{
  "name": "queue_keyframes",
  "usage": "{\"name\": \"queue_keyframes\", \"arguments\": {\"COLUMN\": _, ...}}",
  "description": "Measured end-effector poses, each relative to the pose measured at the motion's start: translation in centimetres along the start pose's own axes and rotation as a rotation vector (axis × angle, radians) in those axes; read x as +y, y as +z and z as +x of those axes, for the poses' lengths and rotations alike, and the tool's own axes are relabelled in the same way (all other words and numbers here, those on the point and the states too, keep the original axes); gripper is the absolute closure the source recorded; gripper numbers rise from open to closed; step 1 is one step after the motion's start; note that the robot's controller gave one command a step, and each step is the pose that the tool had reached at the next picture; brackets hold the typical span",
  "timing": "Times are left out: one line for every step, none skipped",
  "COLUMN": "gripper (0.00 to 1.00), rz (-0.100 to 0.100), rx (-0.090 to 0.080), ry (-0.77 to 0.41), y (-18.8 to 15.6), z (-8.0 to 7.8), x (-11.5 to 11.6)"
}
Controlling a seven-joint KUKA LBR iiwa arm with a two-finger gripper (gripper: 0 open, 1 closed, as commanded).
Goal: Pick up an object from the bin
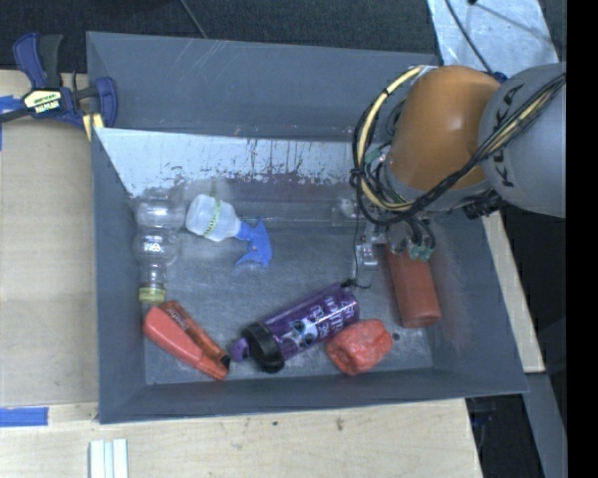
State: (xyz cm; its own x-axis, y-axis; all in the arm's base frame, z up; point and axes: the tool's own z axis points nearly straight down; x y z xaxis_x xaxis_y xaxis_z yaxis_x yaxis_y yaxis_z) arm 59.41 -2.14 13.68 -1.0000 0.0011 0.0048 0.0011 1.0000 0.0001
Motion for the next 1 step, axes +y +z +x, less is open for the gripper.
{"name": "queue_keyframes", "arguments": {"gripper": 0.0, "rz": 0.0, "rx": -0.002, "ry": 0.0, "y": -0.2, "z": -0.01, "x": 0.0}}
